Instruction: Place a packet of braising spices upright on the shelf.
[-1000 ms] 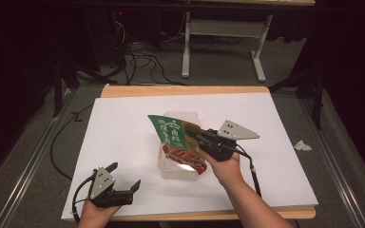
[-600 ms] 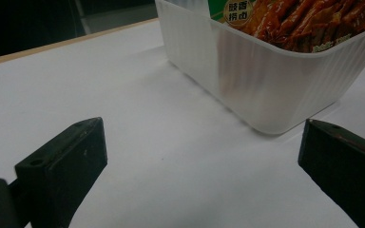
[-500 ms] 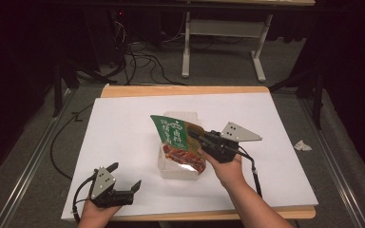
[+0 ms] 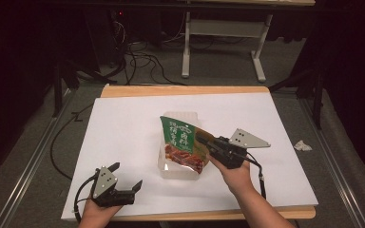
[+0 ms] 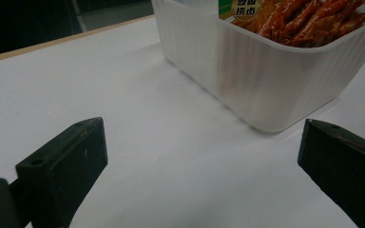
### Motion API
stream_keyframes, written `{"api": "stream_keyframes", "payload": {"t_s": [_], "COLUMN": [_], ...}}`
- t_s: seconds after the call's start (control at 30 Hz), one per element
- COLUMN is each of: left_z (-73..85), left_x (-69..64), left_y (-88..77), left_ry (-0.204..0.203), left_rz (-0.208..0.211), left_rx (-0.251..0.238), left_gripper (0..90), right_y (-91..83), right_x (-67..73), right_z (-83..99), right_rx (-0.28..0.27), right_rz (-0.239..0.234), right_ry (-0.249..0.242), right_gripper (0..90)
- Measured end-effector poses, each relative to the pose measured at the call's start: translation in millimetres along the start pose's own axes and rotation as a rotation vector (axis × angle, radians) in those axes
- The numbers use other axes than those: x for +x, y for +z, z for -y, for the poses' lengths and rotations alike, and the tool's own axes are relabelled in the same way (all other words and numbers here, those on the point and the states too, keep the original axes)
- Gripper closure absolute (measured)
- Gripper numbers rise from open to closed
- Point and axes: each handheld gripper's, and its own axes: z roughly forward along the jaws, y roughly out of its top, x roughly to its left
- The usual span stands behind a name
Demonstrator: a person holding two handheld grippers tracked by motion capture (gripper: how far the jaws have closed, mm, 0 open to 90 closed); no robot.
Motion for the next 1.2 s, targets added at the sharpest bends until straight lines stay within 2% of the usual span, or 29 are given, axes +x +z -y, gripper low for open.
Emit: {"api": "stream_keyframes", "payload": {"t_s": [0.3,0.6,0.63,0.67,0.73,0.77,0.87,0.9,0.93,0.97,1.0,1.1,1.17,1.2], "left_z": [0.4,0.3,0.2,0.2,0.1,0.1,0.2,0.2,0.3,0.4,0.4,0.8,0.7,0.5], "left_x": [0.2,1.1,1.0,0.9,0.8,0.8,0.7,0.7,0.8,1.1,1.1,1.9,1.8,1.5], "left_y": [-2.0,-2.1,-2.0,-2.0,-1.8,-1.7,-2.3,-2.3,-2.5,-3.4,-3.4,-3.3,-3.1,-2.9], "left_ry": [-0.002,-0.004,-0.004,-0.003,-0.002,-0.003,-0.005,-0.005,-0.005,-0.008,-0.008,-0.01,-0.01,-0.009], "left_rz": [-0.004,-0.001,0.0,0.0,-0.001,-0.001,0.0,0.0,0.0,-0.001,-0.001,-0.001,0.0,0.001], "left_rx": [-0.003,-0.005,-0.006,-0.005,-0.003,-0.003,-0.005,-0.005,-0.005,-0.006,-0.006,-0.006,-0.005,-0.004], "left_gripper": [3.4,4.0,4.0,4.1,4.1,4.2,4.2,4.2,4.2,4.2,4.3,4.3,4.4,4.4], "right_y": [-2.0,-3.2,-3.0,-2.9,-2.9,-2.5,-2.4,-3.4,-3.4,-7.7,-10.9,-23.6,-34.3,-34.3], "right_x": [0.2,-1.4,-1.5,-1.1,-1.0,-0.9,-2.3,-2.7,-2.7,-3.3,-2.7,-3.5,-6.1,-6.1], "right_z": [1.2,-0.5,-0.6,-0.7,-0.9,-1.5,-2.0,-1.8,-1.8,-0.8,0.3,4.0,7.6,7.6], "right_rx": [0.0,0.005,0.006,0.016,0.023,0.031,0.058,0.071,0.071,0.087,0.089,0.108,0.114,0.114], "right_rz": [0.009,-0.005,-0.01,-0.012,-0.013,-0.012,-0.028,-0.03,-0.03,-0.015,0.007,0.023,0.031,0.031], "right_ry": [-0.015,-0.001,0.0,-0.003,-0.003,-0.01,-0.015,-0.013,-0.013,-0.017,-0.031,-0.061,-0.049,-0.049], "right_gripper": [89.6,81.8,79.6,72.8,69.3,60.7,44.3,39.7,39.7,28.1,24.4,22.2,22.0,22.0]}}
